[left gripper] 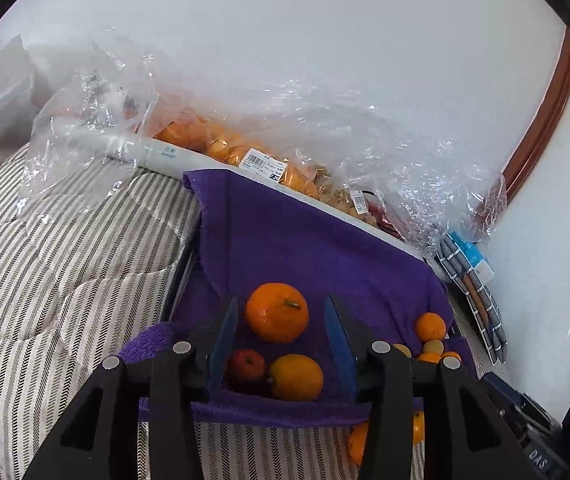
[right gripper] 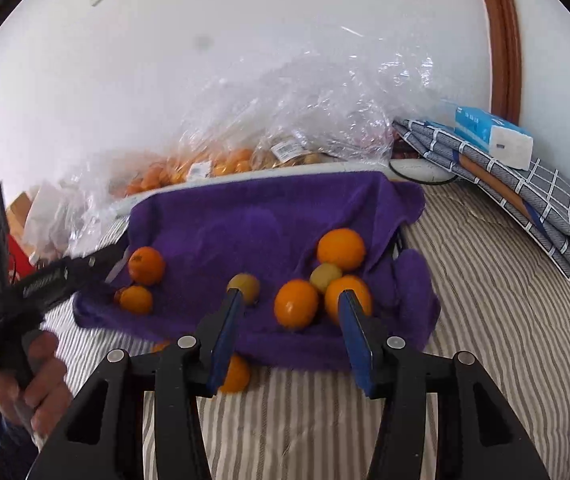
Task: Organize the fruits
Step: 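Withdraw both tools and close the right tool on a stemmed orange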
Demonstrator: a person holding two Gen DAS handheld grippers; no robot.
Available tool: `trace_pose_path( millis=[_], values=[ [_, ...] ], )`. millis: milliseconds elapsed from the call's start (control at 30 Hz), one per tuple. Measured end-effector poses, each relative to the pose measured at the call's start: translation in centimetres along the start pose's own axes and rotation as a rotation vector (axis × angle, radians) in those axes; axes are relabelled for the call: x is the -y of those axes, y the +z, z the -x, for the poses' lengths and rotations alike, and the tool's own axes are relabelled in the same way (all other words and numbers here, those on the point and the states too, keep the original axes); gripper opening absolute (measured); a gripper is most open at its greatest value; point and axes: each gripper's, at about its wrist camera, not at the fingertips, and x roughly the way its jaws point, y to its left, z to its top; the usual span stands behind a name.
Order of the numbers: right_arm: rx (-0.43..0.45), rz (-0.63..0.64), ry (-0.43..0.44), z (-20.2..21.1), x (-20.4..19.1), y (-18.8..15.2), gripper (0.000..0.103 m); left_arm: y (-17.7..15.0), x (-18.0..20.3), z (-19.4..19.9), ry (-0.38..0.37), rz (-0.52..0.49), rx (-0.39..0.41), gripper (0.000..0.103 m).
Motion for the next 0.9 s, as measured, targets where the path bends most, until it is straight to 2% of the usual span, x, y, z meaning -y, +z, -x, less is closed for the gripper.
trace_pose_path(
  millis=[100,167,267,433,567,633,733,900],
  values=[
    [-0.016,0.041,0.017,0.7,-1.5,-1.4,0.048,-0.3,-0.5,0.8,0.007,0.004,0.010,0.043],
    [-0.049,0.058,0.039,0.3,-2.2,-2.2,0.043,-0.6,-0.9,1.6,0.013,-0.002,0.014,0.043],
    [-0.086,0.086,0.041,-0.7,-3.0,-3.1,0.040,-1.3,-1.6,2.7,0.023,-0.017,0.013,0.043],
    [-0.140,0.075,0.076,-2.4,-3.2,-3.6,0.038,-2.0,-2.3,4.1,0.018,-0.034,0.016,0.044],
    [-0.171,0.076,0.066,-3.6,-3.3,-3.7,0.037,-2.4,-1.6,4.3,0.013,-0.065,0.012,0.044],
    [-0.205,0.058,0.083,-4.3,-3.1,-3.6,0.033,-2.5,-1.2,4.2,0.008,-0.086,0.008,0.044],
    [-0.202,0.041,0.084,-4.2,-2.7,-3.6,0.032,-3.0,-0.5,4.1,0.005,-0.123,0.002,0.044],
    [-0.135,0.049,0.044,-2.3,-1.6,-3.9,0.032,-3.8,0.5,4.0,0.011,-0.178,-0.014,0.044]
  ],
)
